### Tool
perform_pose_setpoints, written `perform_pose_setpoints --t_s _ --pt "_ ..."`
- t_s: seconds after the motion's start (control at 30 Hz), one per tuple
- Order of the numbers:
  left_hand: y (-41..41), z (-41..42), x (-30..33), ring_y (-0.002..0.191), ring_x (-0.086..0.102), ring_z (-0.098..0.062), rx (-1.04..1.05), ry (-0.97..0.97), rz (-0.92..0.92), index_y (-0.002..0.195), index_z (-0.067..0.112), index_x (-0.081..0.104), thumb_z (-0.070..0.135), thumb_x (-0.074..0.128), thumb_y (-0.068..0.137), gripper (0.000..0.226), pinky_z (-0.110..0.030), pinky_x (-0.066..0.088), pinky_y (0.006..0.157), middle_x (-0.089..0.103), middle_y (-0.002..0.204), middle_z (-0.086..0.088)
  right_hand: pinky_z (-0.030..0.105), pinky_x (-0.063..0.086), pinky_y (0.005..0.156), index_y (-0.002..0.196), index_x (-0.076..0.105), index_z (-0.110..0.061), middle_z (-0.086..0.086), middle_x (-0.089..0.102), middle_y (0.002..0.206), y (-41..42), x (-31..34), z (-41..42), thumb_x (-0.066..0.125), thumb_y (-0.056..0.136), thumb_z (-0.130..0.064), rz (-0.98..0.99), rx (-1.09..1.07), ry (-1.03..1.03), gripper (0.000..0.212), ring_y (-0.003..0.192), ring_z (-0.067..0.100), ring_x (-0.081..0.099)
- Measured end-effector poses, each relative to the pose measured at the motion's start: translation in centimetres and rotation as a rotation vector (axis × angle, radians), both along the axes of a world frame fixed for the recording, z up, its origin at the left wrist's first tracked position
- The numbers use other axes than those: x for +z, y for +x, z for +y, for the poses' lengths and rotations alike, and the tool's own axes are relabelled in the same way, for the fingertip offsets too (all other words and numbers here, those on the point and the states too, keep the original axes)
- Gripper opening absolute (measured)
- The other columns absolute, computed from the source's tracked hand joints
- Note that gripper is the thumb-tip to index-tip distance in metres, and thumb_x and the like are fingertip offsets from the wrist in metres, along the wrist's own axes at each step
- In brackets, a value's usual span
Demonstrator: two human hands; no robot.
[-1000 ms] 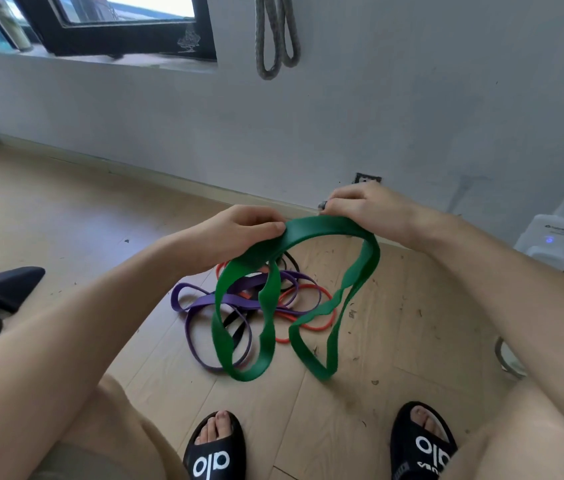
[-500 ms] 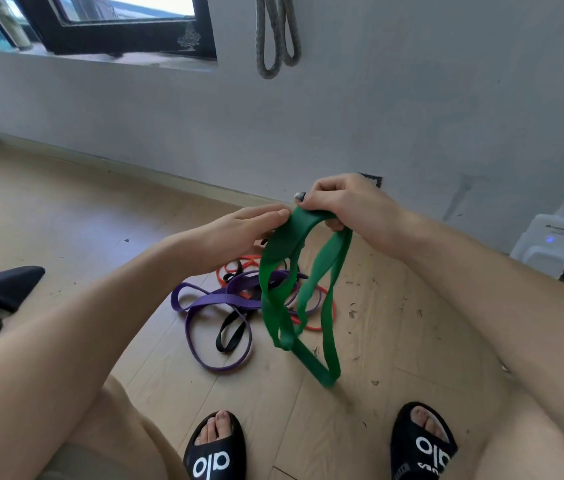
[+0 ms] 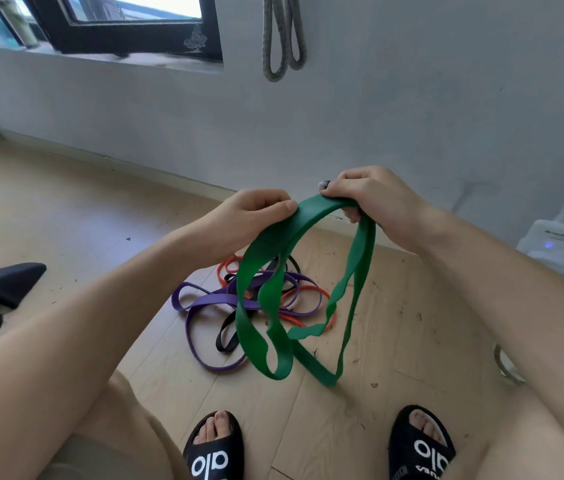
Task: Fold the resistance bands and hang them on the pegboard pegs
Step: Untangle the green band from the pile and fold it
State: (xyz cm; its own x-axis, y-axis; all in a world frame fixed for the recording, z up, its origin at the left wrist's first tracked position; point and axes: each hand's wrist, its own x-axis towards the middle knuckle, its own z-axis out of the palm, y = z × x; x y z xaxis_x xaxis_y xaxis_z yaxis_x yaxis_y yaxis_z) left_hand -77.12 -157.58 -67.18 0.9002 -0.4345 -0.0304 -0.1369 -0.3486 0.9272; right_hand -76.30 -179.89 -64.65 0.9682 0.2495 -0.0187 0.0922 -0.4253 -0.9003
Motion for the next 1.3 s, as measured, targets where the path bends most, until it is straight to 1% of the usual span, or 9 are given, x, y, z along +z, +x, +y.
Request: perform_pose_setpoints --t_s 0.17,0.33,0.43,0.53,0.67,0.8,0.97,1.1,1.3 --pt "-0.2 0.0 0.2 0.068 0.051 -0.024 0.031 -0.014 -0.01 0.089 0.02 0.07 0.032 0.054 0.106 0.026 -0.033 0.039 0.059 0.06 0.078 -0.007 0.036 0.045 0.075 0.08 0.07 -0.021 0.0 0.069 0.074 -0.9 0.1 0.3 0.049 0.103 -0.046 0.027 0.149 -0.136 0.04 0.07 0.016 0.057" --pt "-0.3 -0.2 -0.1 0.07 0.057 -0.015 -0.015 -0.2 0.1 0.091 0.013 0.063 0.019 0.05 0.108 0.022 -0.022 0.047 0.061 0.061 0.08 -0.003 0.029 0.041 0.066 0.07 0.067 -0.017 0.0 0.057 0.063 -1.5 0.3 1.5 0.057 0.102 -0.041 -0.02 0.186 -0.099 0.042 0.061 0.012 0.051" --pt "-0.3 0.1 -0.3 0.093 0.061 -0.026 -0.07 -0.258 0.226 0.109 0.011 0.068 0.024 0.047 0.107 0.024 -0.043 0.052 0.085 0.066 0.103 -0.017 0.015 0.039 0.055 0.065 0.065 -0.016 -0.006 0.053 0.054 -1.5 0.7 1.3 0.06 0.102 -0.025 -0.026 0.186 -0.013 0.038 0.052 0.006 0.047" --pt "0.0 0.2 -0.9 0.11 0.05 -0.036 -0.105 -0.227 0.33 0.136 -0.006 0.053 0.029 0.033 0.108 0.049 -0.058 0.039 0.107 0.056 0.125 -0.027 0.018 0.037 0.055 0.063 0.065 -0.019 -0.002 0.055 0.058 -1.4 0.7 1.5 0.062 0.1 -0.026 -0.02 0.189 0.063 0.038 0.054 0.009 0.046" --pt "0.1 0.2 -1.1 0.101 0.04 -0.035 -0.127 -0.214 0.376 0.134 -0.007 0.052 0.038 0.032 0.104 0.058 -0.052 0.033 0.093 0.055 0.116 -0.021 0.023 0.033 0.058 0.063 0.062 -0.017 0.005 0.052 0.066 -0.9 0.8 1.5 0.064 0.098 -0.026 -0.003 0.175 0.144 0.037 0.058 0.011 0.043" --pt "-0.1 -0.5 -1.3 0.106 0.042 -0.035 -0.104 -0.199 0.372 0.133 0.008 0.062 0.051 0.033 0.1 0.061 -0.05 0.03 0.091 0.067 0.129 -0.018 0.026 0.031 0.058 0.068 0.058 -0.011 0.006 0.045 0.067 -0.5 0.6 1.0 0.064 0.096 -0.023 -0.002 0.121 0.193 0.031 0.06 0.012 0.039" --pt "-0.1 -0.4 -1.8 0.093 0.055 -0.03 -0.144 -0.013 0.401 0.129 0.0 0.06 0.073 0.031 0.097 0.085 -0.041 0.047 0.088 0.064 0.108 -0.013 0.027 0.03 0.058 0.087 0.061 -0.005 0.012 0.043 0.077 -0.1 0.5 0.1 0.066 0.088 -0.023 0.003 0.023 0.276 0.019 0.058 0.013 0.039" --pt "0.0 0.2 -2.4 0.086 0.06 -0.025 -0.148 0.078 0.313 0.126 0.019 0.065 0.071 0.034 0.094 0.068 -0.04 0.049 0.088 0.07 0.095 -0.003 0.029 0.031 0.061 0.092 0.062 -0.005 0.011 0.044 0.073 0.3 0.4 -1.3 0.065 0.091 -0.022 0.001 -0.057 0.286 0.017 0.057 0.014 0.04" --pt "0.5 0.1 -1.8 0.094 0.071 -0.009 -0.014 0.066 0.078 0.113 0.027 0.072 0.046 0.044 0.106 0.034 -0.027 0.05 0.087 0.078 0.102 0.006 0.03 0.03 0.058 0.086 0.062 -0.005 0.004 0.043 0.056 0.8 -0.3 -2.1 0.06 0.094 -0.019 0.029 -0.11 0.157 0.016 0.057 0.018 0.038"
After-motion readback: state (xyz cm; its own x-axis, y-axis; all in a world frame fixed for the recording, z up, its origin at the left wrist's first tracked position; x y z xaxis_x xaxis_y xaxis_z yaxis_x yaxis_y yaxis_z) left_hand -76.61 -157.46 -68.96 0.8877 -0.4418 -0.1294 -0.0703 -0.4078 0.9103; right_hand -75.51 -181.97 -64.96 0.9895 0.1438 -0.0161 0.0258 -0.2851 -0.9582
